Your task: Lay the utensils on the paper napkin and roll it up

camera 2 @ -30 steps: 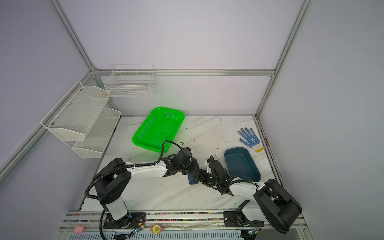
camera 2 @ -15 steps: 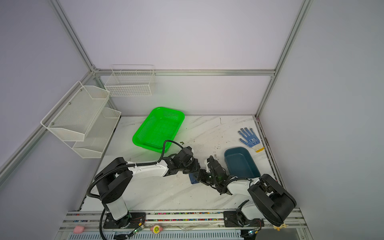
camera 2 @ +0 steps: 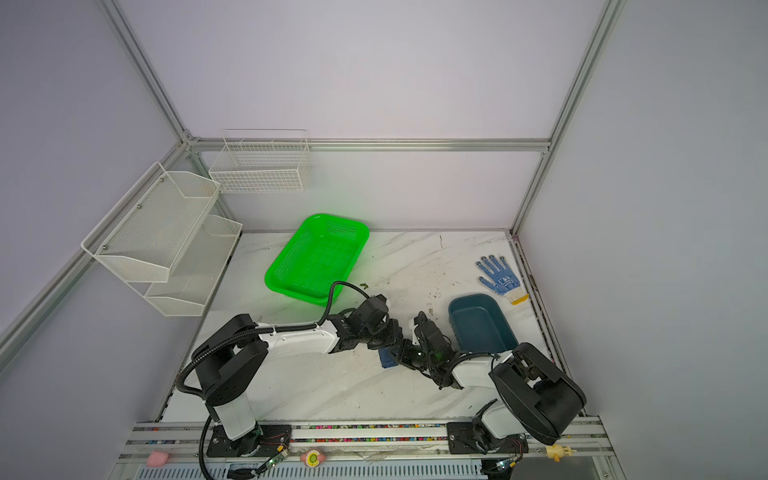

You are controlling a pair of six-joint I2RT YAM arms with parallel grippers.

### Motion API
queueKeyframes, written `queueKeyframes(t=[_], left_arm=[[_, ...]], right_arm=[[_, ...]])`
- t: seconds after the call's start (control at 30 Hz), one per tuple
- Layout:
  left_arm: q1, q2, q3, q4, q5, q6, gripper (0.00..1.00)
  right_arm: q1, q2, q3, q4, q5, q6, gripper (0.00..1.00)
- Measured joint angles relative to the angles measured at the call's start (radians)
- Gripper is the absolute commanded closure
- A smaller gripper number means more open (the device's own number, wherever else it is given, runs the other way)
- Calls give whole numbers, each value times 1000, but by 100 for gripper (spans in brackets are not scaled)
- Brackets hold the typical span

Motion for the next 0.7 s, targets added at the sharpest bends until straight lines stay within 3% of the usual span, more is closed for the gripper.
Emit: queueKeyframes(t=[0.2,0.3,0.33,0.5,0.57,0.7], left_arm=[[-5,0,3,-7,8,5,94],[-6,-2,3,-11,6,17,80],[-6,-4,4,-14,5,26,70],[-6,-52,5,-70,-37,78,43],[-6,-82,5,-100,-68,93,37],[-2,-143,5,-146,-130,112,36]], right_arm=[[0,0,-16,19,0,5,79],[0,0,-26,29,0,10,81],[0,-2,-29,32,0,13,81],[0,-10,-45,43,0,24,82],[0,-14,-50,46,0,27,82],[0,-19,-55,48,0,29,82]])
